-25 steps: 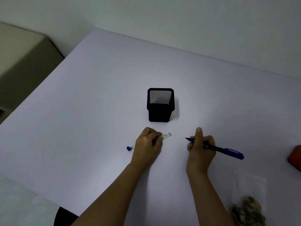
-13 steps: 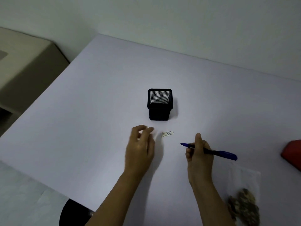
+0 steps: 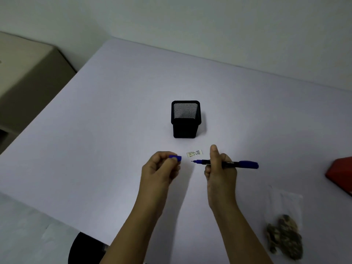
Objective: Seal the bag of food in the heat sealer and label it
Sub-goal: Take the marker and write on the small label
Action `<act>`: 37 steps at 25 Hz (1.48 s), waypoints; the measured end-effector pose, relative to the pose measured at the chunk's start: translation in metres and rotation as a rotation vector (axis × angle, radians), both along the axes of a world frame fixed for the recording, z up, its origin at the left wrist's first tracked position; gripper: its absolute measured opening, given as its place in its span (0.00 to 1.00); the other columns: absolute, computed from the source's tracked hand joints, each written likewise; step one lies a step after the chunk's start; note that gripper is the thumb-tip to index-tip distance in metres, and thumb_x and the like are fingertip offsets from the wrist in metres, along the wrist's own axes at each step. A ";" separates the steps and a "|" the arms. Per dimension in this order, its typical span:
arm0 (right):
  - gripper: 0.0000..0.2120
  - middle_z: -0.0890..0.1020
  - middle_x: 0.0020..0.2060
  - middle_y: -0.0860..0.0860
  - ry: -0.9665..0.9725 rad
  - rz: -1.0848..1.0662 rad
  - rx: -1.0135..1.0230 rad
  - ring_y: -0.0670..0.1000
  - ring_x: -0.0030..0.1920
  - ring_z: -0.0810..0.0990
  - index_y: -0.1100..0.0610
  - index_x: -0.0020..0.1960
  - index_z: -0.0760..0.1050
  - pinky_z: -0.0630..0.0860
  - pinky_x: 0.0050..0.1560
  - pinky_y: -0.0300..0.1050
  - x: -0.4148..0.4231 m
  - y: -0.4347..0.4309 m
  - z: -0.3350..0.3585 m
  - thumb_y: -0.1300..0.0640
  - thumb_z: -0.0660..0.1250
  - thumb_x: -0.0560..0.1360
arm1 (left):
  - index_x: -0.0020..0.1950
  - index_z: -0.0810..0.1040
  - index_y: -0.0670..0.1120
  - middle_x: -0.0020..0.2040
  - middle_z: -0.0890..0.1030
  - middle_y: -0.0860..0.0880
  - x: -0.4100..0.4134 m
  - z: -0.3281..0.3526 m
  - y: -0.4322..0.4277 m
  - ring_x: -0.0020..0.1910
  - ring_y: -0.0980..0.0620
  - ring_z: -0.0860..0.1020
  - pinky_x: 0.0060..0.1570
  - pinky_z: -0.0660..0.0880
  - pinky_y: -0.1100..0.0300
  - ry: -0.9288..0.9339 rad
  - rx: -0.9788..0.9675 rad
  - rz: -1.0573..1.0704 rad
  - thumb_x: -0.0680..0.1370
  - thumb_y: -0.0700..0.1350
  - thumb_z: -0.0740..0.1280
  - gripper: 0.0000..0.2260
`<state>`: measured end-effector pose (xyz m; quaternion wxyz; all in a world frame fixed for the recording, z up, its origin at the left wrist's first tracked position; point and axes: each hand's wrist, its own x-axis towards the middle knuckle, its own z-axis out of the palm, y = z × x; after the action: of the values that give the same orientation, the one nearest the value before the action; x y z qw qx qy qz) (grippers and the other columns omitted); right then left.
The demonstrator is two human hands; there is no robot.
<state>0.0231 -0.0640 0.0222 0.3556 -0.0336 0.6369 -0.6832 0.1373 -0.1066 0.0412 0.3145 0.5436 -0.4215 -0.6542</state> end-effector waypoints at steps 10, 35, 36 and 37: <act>0.22 0.67 0.16 0.44 -0.007 0.009 -0.054 0.42 0.21 0.65 0.50 0.24 0.65 0.66 0.27 0.34 0.011 -0.004 0.012 0.54 0.65 0.76 | 0.49 0.81 0.42 0.35 0.82 0.49 -0.009 0.014 0.010 0.31 0.56 0.78 0.35 0.78 0.67 0.198 0.183 -0.001 0.77 0.38 0.64 0.06; 0.14 0.77 0.34 0.49 -0.111 0.171 -0.042 0.42 0.24 0.74 0.55 0.41 0.71 0.73 0.30 0.35 -0.005 -0.022 0.039 0.46 0.56 0.78 | 0.32 0.69 0.50 0.28 0.69 0.56 0.011 0.018 -0.014 0.28 0.57 0.65 0.28 0.63 0.72 -0.275 -0.228 -0.353 0.80 0.54 0.54 0.18; 0.13 0.77 0.35 0.50 -0.103 0.137 -0.069 0.42 0.25 0.75 0.54 0.42 0.71 0.74 0.32 0.36 -0.014 -0.026 0.040 0.47 0.55 0.79 | 0.34 0.71 0.50 0.30 0.72 0.55 0.009 0.021 -0.019 0.29 0.57 0.67 0.28 0.65 0.73 -0.304 -0.283 -0.380 0.81 0.53 0.54 0.17; 0.12 0.78 0.35 0.50 -0.014 0.123 -0.062 0.41 0.26 0.76 0.52 0.42 0.71 0.75 0.35 0.37 -0.023 -0.032 0.042 0.48 0.55 0.80 | 0.38 0.74 0.51 0.33 0.74 0.55 0.005 0.024 -0.028 0.32 0.57 0.71 0.31 0.67 0.73 -0.330 -0.342 -0.411 0.81 0.53 0.53 0.16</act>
<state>0.0000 -0.0963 0.0643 0.4001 -0.0788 0.6098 -0.6796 0.1425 -0.1342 0.0647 0.1901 0.4850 -0.6716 -0.5268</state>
